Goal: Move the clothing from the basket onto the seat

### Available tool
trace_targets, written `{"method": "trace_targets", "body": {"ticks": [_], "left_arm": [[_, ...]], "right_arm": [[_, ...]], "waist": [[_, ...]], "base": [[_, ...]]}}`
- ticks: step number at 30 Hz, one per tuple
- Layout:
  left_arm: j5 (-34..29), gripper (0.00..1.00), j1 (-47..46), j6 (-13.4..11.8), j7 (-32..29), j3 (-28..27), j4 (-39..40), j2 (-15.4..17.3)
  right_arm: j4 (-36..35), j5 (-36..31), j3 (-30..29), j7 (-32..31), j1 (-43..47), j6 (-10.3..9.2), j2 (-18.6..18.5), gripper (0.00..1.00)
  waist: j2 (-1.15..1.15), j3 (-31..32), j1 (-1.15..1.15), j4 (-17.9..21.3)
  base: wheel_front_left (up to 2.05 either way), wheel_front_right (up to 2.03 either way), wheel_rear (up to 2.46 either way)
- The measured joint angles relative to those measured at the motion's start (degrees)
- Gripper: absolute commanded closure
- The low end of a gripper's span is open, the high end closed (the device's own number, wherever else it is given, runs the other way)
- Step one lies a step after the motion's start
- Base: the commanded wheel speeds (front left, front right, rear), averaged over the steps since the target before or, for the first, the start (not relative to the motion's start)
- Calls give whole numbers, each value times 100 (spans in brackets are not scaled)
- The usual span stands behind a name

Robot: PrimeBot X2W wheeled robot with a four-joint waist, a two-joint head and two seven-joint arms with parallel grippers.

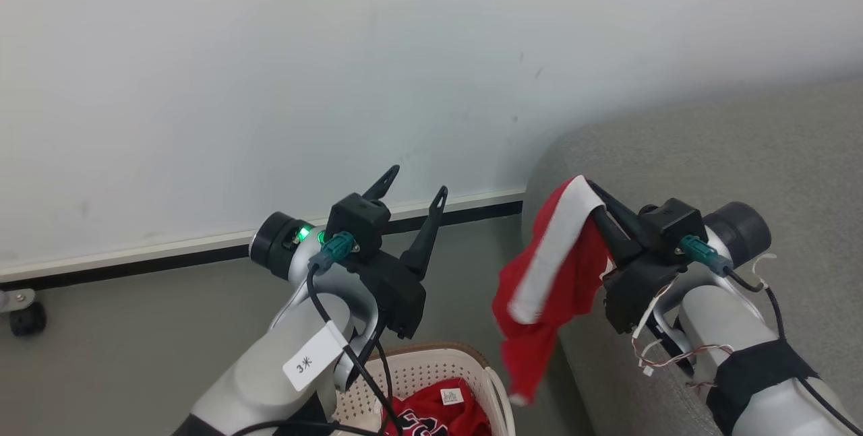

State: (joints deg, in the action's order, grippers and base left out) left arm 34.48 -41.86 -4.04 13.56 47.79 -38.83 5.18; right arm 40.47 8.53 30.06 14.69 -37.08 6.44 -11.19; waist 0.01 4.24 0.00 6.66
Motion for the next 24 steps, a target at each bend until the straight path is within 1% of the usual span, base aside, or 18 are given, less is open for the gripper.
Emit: {"method": "trace_targets", "body": {"ticks": [7,10,15,17,24], "left_arm": [[0,0,442,-10,43,8,122,-20],[0,0,617,-52,67,7,226,-26],[0,0,864,-58,69,1,398,-40],[-1,0,967,-102,71,-4,476,-54],[-41,0,1226,-108,73,53,724,-107]], "right_arm": [[-271,-53,-88,0,5,12,-361,100],[-405,-53,-156,0,11,4,-504,100],[-676,-56,-213,0,25,-40,-658,100],[-798,-60,-221,-5,31,-40,-726,100],[-1301,-65,-356,-109,57,-42,-1000,100]], "waist": [[0,-12,0,349],[0,-17,0,535],[0,-29,0,866],[0,-37,0,1000],[0,-134,0,1409]], "base": [[0,0,0],[0,0,0],[0,0,0],[0,0,0],[0,0,0]]}}
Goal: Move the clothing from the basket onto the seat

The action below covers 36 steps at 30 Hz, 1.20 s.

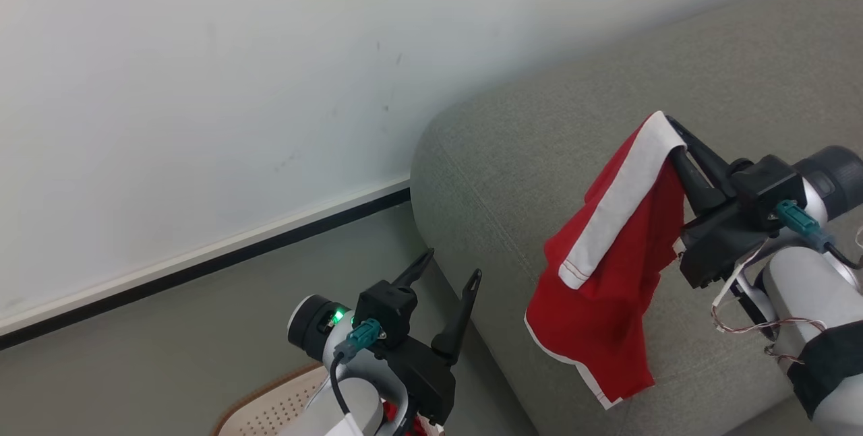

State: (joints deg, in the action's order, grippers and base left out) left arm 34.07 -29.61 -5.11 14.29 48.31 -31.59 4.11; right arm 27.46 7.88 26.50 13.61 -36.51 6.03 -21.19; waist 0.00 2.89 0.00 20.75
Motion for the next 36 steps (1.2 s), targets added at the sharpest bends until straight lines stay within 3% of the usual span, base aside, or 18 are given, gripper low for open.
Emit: {"method": "trace_targets", "body": {"ticks": [9,17,25,31,36], "left_arm": [[-319,0,34,-41,1,179,347,24],[-672,0,6,-44,1,201,719,490],[-914,0,-115,-55,1,86,1274,849],[-1061,0,-298,-92,2,67,1777,994],[-1258,0,-355,-93,2,32,2070,1215]], "right_arm": [[-416,24,-269,-261,-33,-5,-361,100],[-532,23,-743,-556,-1335,-56,-713,100],[-268,234,-1333,-820,-2812,-202,-927,100],[212,234,-1572,-906,-3255,-223,-1340,100],[450,267,-1688,-950,-3300,-375,-1356,100]], "waist": [[0,-445,0,39],[1,-1008,-1,-181],[0,-1633,-1,-486],[1,-2135,-1,-697],[1,-2567,-2,-850]], "base": [[0,0,0],[0,0,0],[0,0,0],[0,0,0],[0,0,0]]}}
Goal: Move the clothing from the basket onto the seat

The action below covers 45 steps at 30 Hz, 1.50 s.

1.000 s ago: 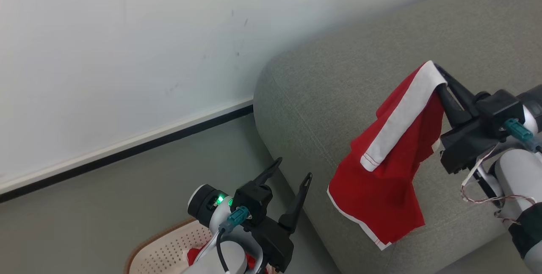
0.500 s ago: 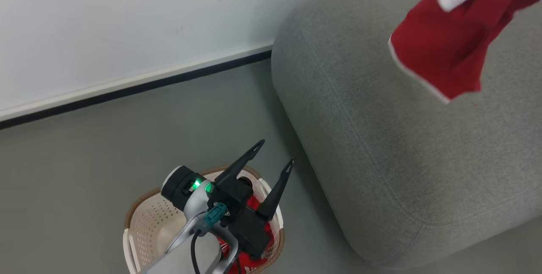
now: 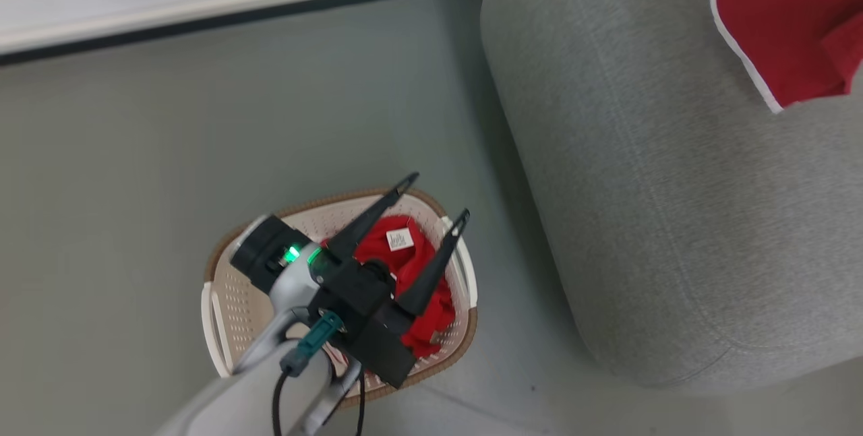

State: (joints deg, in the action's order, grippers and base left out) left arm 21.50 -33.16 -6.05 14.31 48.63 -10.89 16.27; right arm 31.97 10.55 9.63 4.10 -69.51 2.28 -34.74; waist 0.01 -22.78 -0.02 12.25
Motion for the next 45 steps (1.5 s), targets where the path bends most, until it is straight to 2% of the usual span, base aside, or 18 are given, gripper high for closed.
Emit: {"method": "trace_targets", "body": {"ticks": [4,7,11,22,24,25,26,27,36,45], "left_arm": [[-90,0,-180,-3,-1,-73,203,153],[-166,0,-280,-8,-12,-120,343,257],[-261,0,-435,-49,-68,-230,404,465],[-403,0,-457,-49,-118,-171,290,483],[-403,0,-456,-49,-118,-171,255,482],[-403,0,-456,-49,-118,-170,240,480],[-402,0,-454,-49,-118,-174,226,485],[-402,0,-454,-49,-118,-177,213,481],[-336,0,-396,-51,-102,-235,-85,346],[12,0,-175,-53,-44,-493,-506,133]], "right_arm": [[207,108,-115,5,91,-178,135,100],[367,156,-138,59,205,-240,274,100],[669,235,-68,232,269,-355,751,100],[1584,419,-48,600,900,-458,1245,100],[1699,419,-24,666,911,-463,1336,67],[1748,419,-18,687,912,-463,1360,60],[1793,419,-13,715,912,-463,1370,45],[1840,419,-9,733,913,-461,1372,0],[2100,410,78,918,1184,-419,1444,0],[2173,344,263,1012,1590,-225,1578,0]], "waist": [[0,-353,0,-73],[0,-620,1,-95],[0,-1040,0,-70],[0,-1413,2,82],[0,-1391,2,92],[0,-1378,2,97],[-1,-1362,2,101],[0,-1346,2,106],[-1,-1109,2,140],[-2,-582,2,147]], "base": [[0,0,0],[0,0,0],[0,0,0],[0,0,0],[0,0,0],[0,0,0],[0,0,0],[0,0,0],[0,0,0],[0,0,0]]}}
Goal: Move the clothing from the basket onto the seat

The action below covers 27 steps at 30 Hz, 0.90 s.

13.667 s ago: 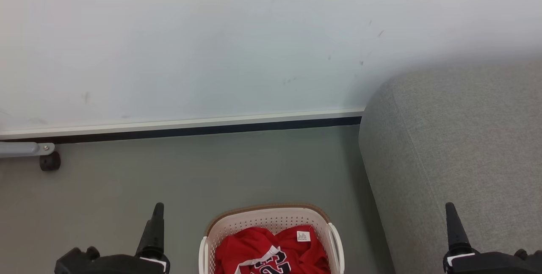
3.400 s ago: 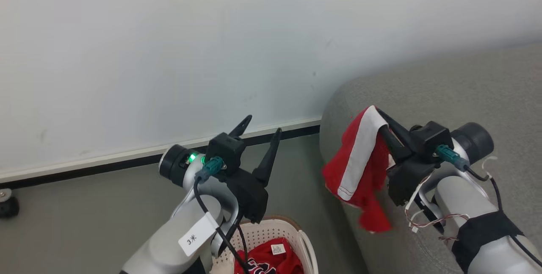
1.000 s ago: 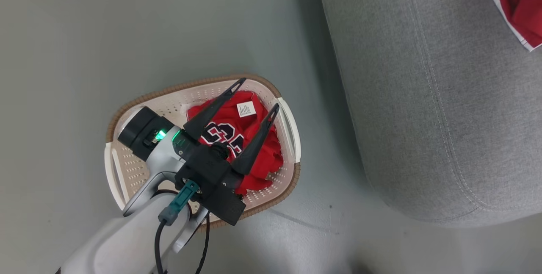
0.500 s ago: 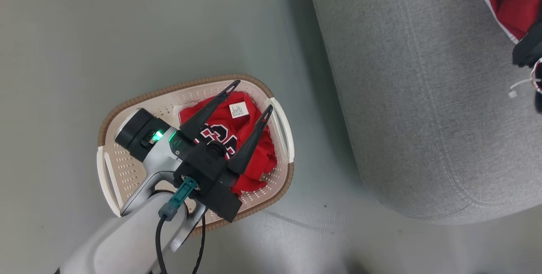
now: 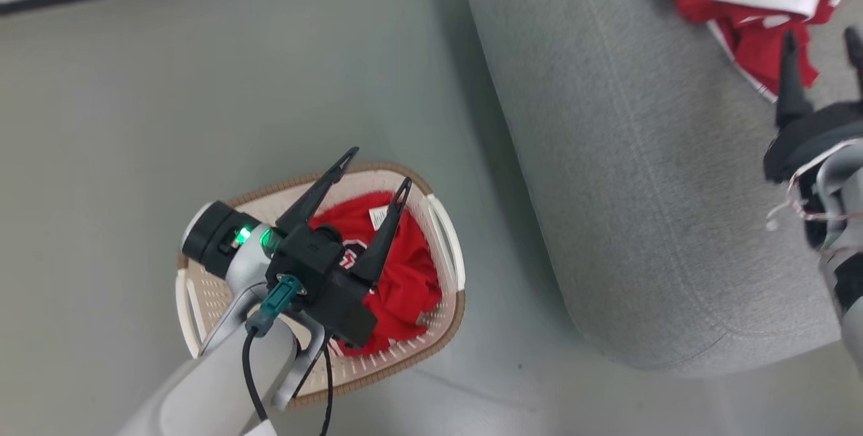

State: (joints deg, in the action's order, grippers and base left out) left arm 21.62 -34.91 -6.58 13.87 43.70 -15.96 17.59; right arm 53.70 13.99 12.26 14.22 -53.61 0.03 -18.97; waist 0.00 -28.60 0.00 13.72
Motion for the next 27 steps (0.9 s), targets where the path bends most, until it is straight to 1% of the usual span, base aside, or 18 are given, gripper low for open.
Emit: {"method": "trace_targets", "body": {"ticks": [4,8,16,25,27], "left_arm": [[129,0,113,-4,35,-157,-143,-125],[325,0,311,-5,37,-349,-311,-159],[608,0,759,-48,43,-806,-631,-189],[769,0,1644,-51,43,-1475,-748,-119],[801,0,1858,-53,43,-1596,-727,-109]], "right_arm": [[-57,-71,121,1,250,53,42,0],[-181,-193,245,5,393,101,151,0],[-450,-197,275,7,804,99,381,0],[-896,-181,413,7,1566,86,899,0],[-1020,-181,449,5,1822,42,982,0]], "waist": [[0,298,0,-18],[0,615,1,-54],[-1,1269,1,-174],[-1,2015,1,-373],[-1,2173,2,-421]], "base": [[0,0,0],[0,0,0],[0,0,0],[0,0,0],[0,0,0]]}}
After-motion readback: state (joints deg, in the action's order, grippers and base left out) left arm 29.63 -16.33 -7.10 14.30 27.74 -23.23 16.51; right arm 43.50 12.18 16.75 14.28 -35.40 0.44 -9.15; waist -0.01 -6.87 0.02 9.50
